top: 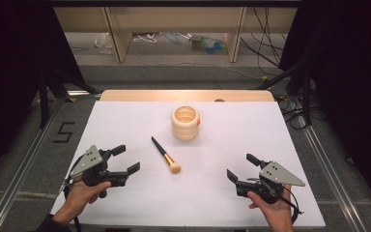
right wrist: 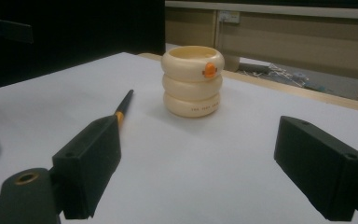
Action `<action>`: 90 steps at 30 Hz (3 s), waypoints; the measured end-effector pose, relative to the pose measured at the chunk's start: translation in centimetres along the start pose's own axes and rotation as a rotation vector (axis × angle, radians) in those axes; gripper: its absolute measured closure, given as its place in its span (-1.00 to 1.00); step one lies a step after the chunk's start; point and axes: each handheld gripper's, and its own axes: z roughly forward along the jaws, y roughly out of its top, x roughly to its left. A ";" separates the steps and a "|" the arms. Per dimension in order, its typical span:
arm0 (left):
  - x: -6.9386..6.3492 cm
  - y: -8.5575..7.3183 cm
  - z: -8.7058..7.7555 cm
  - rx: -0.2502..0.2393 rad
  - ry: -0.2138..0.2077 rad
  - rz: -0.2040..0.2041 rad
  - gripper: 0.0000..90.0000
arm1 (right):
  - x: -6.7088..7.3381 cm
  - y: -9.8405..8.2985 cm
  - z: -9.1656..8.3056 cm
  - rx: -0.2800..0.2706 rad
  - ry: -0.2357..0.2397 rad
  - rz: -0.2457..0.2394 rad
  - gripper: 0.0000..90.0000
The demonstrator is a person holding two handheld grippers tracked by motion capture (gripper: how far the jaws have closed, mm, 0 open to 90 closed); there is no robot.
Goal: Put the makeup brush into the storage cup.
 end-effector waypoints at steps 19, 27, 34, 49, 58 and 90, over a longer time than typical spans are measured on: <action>3.1 3.9 6.1 0.206 -0.160 0.109 -0.64 | -0.3 -0.1 0.3 0.007 0.021 0.008 -0.65; 5.0 3.8 9.4 0.354 -0.230 0.141 -0.58 | -0.3 -0.1 0.4 0.009 0.035 0.006 -0.65; 5.0 3.7 11.8 0.457 -0.281 0.193 -0.54 | -0.3 -0.1 0.4 0.028 0.039 -0.004 -0.65; 5.2 3.6 15.6 0.674 -0.362 0.287 -0.49 | -0.3 -0.1 0.5 0.035 0.054 -0.013 -0.65; 5.2 3.7 17.4 0.746 -0.389 0.348 -0.49 | -0.2 -0.2 0.7 0.019 0.067 -0.008 -0.64; 4.7 2.2 19.8 0.995 -0.472 0.526 -0.42 | -0.1 -0.2 0.8 0.040 0.083 -0.036 -0.63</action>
